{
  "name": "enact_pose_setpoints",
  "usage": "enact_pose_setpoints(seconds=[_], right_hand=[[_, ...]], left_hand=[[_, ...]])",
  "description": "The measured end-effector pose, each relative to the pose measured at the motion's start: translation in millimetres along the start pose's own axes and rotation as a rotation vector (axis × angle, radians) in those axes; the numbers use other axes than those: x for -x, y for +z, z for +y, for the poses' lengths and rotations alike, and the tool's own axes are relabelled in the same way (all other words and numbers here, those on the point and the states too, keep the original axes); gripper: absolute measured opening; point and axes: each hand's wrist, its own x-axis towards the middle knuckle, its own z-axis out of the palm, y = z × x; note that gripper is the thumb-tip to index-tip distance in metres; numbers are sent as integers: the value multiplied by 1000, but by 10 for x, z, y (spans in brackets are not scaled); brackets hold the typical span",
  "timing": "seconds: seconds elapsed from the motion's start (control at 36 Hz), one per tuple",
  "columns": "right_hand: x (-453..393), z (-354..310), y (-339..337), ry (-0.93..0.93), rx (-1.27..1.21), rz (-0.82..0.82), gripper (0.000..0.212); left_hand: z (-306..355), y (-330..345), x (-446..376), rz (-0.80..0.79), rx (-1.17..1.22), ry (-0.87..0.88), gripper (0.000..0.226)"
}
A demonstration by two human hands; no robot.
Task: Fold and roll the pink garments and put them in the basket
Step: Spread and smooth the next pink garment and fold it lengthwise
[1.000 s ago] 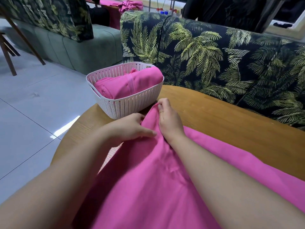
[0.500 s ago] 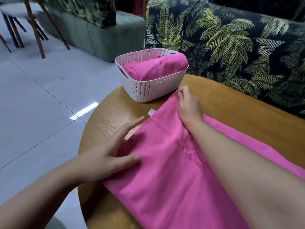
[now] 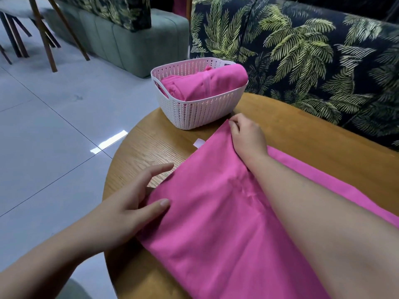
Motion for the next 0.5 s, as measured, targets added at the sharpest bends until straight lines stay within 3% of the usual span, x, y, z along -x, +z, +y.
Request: enact_pose_setpoints(seconds=[0.17, 0.28, 0.44, 0.5], right_hand=[[-19, -4, 11, -2, 138, -57, 22], [-35, -10, 15, 20, 174, -80, 23], [-36, -19, 15, 44, 193, -73, 24], [-31, -13, 11, 46, 196, -67, 24]], left_hand=[[-42, -105, 126, 121, -257, 40, 74], [-78, -186, 213, 151, -357, 73, 68], [-210, -257, 344, 308, -254, 76, 65], [-221, -200, 314, 373, -313, 72, 50]])
